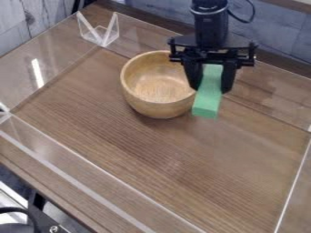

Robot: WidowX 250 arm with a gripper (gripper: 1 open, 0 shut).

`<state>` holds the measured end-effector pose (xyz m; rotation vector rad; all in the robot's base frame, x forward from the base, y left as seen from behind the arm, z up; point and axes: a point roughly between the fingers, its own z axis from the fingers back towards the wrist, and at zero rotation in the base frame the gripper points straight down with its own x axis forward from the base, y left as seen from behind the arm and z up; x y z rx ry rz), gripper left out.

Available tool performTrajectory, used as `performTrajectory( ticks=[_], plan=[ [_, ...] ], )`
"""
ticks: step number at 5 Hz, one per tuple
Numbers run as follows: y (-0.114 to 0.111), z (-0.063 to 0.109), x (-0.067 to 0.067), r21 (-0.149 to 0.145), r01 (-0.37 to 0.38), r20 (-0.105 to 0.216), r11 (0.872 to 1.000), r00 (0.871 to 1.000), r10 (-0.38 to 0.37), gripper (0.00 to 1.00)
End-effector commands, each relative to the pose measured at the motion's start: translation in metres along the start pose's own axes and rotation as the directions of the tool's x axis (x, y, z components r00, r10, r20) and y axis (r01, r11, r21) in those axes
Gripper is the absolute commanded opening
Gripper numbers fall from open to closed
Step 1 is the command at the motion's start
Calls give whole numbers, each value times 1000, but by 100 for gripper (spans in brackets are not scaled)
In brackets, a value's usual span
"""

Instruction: Move green stick from inside the wooden bowl to the table next to it

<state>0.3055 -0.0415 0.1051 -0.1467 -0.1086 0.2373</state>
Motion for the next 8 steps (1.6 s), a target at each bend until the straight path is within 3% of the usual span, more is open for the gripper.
performTrajectory(
  ticks=[1, 2, 4, 6, 8],
  plan=[
    [-9, 5, -1, -4, -80, 68, 997, 994, 80, 0],
    [-14, -7, -5, 5, -149, 80, 989, 986, 148, 0],
    [-13, -3, -17, 7, -115, 67, 993, 991, 114, 0],
    [-2, -4, -4, 5, -87, 55, 996, 995, 87, 0],
    [17, -30, -5, 0, 11, 35, 1000, 999, -11, 0]
  ],
)
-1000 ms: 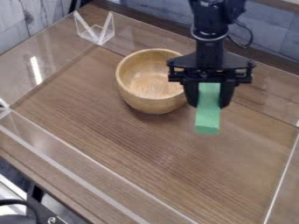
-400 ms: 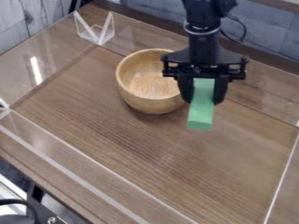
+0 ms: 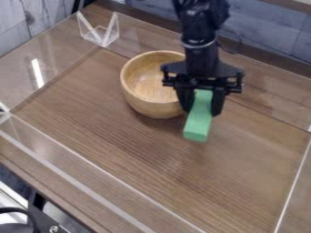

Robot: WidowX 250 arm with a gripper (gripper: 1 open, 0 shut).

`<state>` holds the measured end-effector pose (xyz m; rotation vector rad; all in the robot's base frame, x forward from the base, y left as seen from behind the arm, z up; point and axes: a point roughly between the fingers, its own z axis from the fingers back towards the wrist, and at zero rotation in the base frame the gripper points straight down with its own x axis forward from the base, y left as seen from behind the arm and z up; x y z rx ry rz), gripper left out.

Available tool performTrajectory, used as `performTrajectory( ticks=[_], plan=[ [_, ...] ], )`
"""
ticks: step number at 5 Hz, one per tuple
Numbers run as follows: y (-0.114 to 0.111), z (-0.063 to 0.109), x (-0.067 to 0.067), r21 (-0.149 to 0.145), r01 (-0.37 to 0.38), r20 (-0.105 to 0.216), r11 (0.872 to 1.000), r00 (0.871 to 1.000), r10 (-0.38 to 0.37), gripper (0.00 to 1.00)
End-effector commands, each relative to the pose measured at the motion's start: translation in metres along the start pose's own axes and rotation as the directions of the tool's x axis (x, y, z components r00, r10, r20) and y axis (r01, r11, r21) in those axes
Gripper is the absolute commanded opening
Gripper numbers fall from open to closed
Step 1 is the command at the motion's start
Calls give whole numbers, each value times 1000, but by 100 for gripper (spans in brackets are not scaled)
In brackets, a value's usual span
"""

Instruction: Move green stick from inside the wooden bowl to the table next to it

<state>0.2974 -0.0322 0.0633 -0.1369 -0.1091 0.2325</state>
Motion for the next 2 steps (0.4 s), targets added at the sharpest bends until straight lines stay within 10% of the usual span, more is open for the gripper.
performTrajectory(
  ticks=[1, 2],
  plan=[
    [4, 12, 3, -7, -20, 36, 1000, 999, 20, 0],
    [7, 16, 1, -4, -48, 40, 999, 998, 48, 0]
  ],
)
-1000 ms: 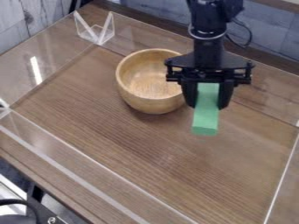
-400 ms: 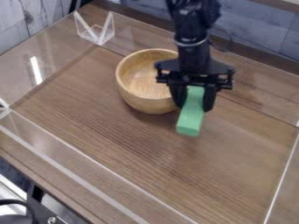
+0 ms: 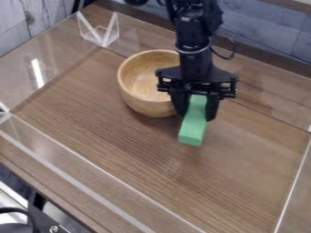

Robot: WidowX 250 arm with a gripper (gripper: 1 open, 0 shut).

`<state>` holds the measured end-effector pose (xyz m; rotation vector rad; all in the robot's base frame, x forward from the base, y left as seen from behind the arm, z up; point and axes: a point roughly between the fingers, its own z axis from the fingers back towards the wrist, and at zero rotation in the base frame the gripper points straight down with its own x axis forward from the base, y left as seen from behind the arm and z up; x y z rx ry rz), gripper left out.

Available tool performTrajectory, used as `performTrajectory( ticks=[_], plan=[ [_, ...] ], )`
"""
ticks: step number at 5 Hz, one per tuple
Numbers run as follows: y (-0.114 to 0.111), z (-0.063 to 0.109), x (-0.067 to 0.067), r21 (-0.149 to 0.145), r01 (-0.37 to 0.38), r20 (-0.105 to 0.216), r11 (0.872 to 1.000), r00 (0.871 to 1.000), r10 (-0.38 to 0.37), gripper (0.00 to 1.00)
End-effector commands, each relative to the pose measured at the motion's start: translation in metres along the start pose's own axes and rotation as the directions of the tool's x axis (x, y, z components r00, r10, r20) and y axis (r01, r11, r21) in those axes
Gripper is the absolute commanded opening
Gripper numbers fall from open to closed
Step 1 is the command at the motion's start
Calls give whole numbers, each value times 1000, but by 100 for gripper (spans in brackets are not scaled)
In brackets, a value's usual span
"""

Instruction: Move green stick from inside the wooden bowl to the table next to it

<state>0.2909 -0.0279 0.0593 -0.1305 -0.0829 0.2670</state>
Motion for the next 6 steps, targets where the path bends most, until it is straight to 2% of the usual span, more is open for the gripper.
performTrajectory(
  ticks=[1, 3, 4, 5, 6],
  plan=[
    [-1, 14, 7, -15, -7, 60, 1000, 998, 8, 0],
    [0, -9, -18, 3, 12, 35, 1000, 999, -12, 0],
    [8, -1, -18, 3, 16, 27, 1000, 1000, -16, 100],
    [16, 8, -16, 1, 16, 22, 1000, 1000, -16, 100],
    [17, 20, -12, -2, -32, 37, 999, 999, 32, 100]
  ],
)
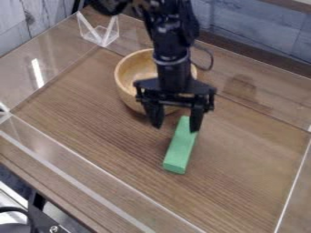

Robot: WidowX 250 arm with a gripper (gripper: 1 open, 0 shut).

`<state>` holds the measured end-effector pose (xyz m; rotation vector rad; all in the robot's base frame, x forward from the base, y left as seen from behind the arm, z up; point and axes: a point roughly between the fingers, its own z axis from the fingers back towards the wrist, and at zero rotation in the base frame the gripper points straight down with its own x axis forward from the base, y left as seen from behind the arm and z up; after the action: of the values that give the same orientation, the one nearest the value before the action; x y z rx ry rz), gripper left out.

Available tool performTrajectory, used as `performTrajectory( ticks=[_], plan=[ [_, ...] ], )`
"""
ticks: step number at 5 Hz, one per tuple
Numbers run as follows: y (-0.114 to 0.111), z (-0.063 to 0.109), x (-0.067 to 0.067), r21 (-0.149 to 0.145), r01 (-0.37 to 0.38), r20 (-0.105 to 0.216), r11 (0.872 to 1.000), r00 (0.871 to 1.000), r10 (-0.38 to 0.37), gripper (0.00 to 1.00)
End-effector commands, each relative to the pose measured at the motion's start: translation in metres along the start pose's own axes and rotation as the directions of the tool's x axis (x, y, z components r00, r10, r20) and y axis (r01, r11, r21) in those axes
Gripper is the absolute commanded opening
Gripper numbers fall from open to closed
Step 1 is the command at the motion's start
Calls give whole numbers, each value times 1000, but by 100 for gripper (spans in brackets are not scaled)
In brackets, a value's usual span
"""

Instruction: Move green stick from inside the wooden bowl to the table next to it

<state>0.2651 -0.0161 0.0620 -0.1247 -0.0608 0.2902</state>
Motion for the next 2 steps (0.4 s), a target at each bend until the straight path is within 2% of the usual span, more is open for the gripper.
performTrajectory(
  ticks=[1, 2],
  plan=[
    [-3, 33, 13, -23, -48, 81, 999, 996, 50, 100],
    [-6, 48, 18, -34, -81, 109, 996, 990, 85, 100]
  ],
)
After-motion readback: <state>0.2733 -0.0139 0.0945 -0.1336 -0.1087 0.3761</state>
